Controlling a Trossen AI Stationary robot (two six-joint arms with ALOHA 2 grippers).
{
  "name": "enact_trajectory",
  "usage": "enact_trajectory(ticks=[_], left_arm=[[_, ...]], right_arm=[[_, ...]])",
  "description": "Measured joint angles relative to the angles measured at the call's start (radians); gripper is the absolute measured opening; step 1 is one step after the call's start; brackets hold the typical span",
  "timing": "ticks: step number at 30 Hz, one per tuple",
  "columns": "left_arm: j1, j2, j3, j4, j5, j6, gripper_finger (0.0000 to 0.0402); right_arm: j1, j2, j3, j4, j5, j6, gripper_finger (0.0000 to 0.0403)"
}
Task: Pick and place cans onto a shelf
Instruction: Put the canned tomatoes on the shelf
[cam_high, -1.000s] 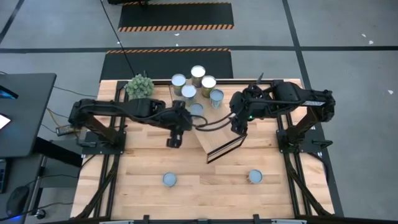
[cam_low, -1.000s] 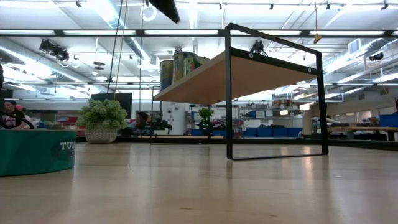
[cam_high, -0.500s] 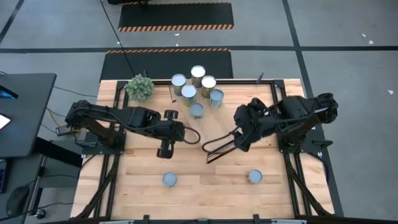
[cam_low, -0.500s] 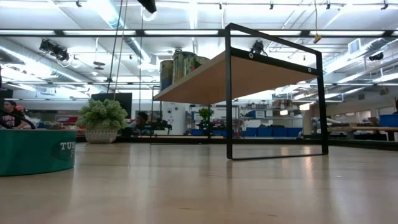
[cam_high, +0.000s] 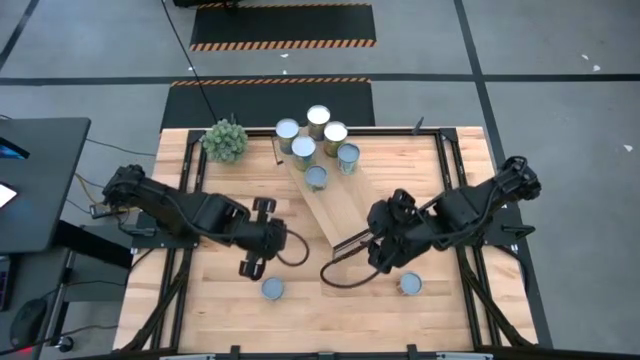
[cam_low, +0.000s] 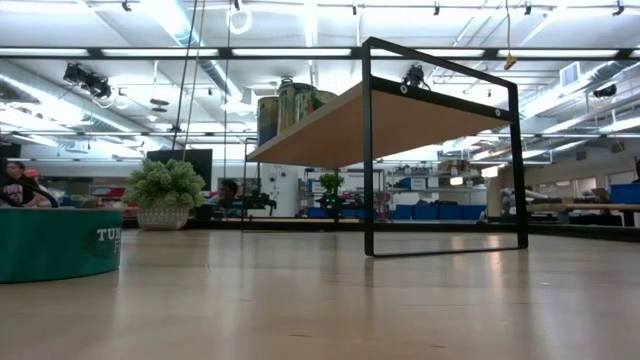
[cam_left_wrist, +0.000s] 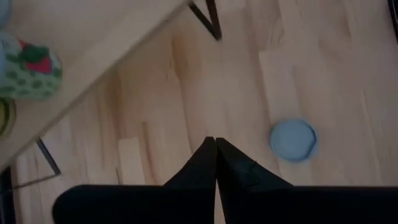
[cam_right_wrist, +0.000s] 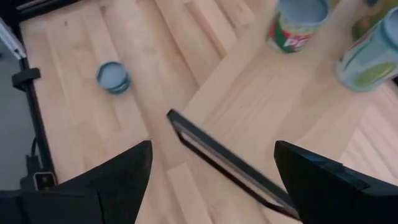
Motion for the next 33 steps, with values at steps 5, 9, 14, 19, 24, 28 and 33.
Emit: enact_trajectory(ticks=[5, 9, 14, 19, 24, 28, 33], left_arm=[[-0.065, 0.0, 0.0, -0.059, -0.057, -0.041, 0.0011], [-0.115, 0.0, 0.0, -0.055, -0.133, -0.036, 0.0011], [-0.149, 0.0, 0.0, -0.038, -0.195, -0.036, 0.0011], [-0.185, 0.0, 0.0, -0.007, -0.209, 0.007, 0.0011], [-0.225, 0.0, 0.0, 0.085, -0.232, 0.099, 0.0011], [-0.255, 0.0, 0.0, 0.204, -0.233, 0.188, 0.0011], [-0.262, 0.0, -0.001, 0.245, -0.231, 0.236, 0.0011]], right_arm=[[0.034, 0.0, -0.036, 0.0, 0.0, 0.047, 0.0346], [0.045, 0.0, -0.086, 0.005, 0.0, 0.08, 0.0346], [0.048, 0.0, -0.155, 0.048, -0.041, 0.112, 0.0346], [0.05, 0.0, -0.211, 0.084, -0.074, 0.122, 0.0346], [0.065, -0.003, -0.251, 0.086, -0.077, 0.143, 0.0346], [0.075, -0.003, -0.27, 0.087, -0.075, 0.158, 0.0346], [0.086, -0.003, -0.288, 0.094, -0.073, 0.169, 0.0346]])
